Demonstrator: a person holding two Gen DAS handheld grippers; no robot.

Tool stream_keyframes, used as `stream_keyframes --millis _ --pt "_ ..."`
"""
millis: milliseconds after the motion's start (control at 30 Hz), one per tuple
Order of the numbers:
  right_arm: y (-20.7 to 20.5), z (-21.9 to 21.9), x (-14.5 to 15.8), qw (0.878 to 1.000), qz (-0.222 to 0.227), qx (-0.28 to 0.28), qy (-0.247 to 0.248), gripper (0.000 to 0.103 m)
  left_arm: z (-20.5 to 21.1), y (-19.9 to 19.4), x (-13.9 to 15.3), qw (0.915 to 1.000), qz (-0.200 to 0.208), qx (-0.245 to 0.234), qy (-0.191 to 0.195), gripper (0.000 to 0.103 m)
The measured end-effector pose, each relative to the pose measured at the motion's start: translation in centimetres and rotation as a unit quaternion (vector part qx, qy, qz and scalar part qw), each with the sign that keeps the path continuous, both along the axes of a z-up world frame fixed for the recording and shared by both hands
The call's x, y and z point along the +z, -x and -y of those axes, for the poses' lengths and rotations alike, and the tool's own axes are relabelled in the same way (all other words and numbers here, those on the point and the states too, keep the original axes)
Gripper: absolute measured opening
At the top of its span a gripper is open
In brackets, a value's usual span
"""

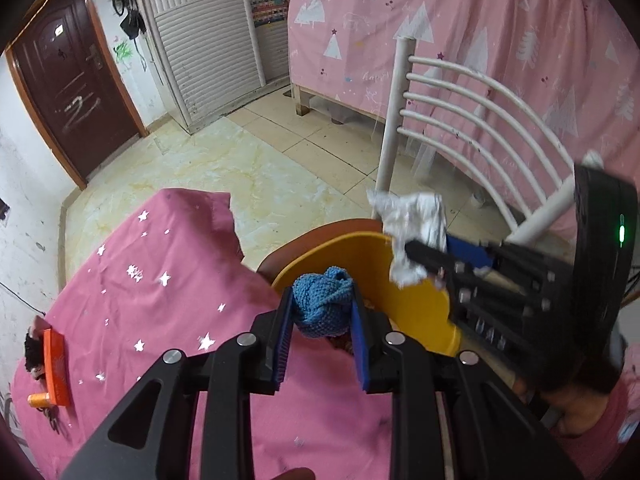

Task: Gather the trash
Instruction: 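Carry the ball and cloth over the yellow bin and open both tools, then move both open tools back over the table toward the remaining items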

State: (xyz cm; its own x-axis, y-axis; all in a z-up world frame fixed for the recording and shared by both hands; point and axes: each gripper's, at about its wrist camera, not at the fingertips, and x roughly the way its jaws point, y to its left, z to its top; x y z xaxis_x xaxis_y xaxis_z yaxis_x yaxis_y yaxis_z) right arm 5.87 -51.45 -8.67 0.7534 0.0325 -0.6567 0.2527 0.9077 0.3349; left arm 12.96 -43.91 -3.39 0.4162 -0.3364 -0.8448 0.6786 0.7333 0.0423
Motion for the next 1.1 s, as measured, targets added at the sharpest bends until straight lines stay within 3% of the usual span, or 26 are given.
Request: stream_keyframes --millis 100,300,667,833,1100 --pt "0.1 0.1 -0.1 1.000 0.000 0.000 0.000 0.040 0.9 -0.7 0.0 0.9999 -0.009 0.004 0.003 0.025" --pt "0.0 0.2 0.0 1.000 0.001 -0.005 0.001 0.041 1.4 -1.1 -0.4 0.9998 -0.017 0.007 0.001 0.037" --pt "-1.3 -2.3 1.9 1.000 0.004 0.011 0.022 0.041 -1.9 -1.6 1.0 0.9994 -0.008 0.026 0.023 0.038" --pt "-2.8 -4.9 3.2 0.999 0.007 0.035 0.037 0.047 -5.1 -2.5 2.1 0.9980 -0.001 0.049 0.039 0.038" --pt "-5.4 -9.7 4.6 0.996 0.012 0.076 0.055 0.048 -11.0 -4.3 2.7 0.9943 0.009 0.094 0.050 0.038"
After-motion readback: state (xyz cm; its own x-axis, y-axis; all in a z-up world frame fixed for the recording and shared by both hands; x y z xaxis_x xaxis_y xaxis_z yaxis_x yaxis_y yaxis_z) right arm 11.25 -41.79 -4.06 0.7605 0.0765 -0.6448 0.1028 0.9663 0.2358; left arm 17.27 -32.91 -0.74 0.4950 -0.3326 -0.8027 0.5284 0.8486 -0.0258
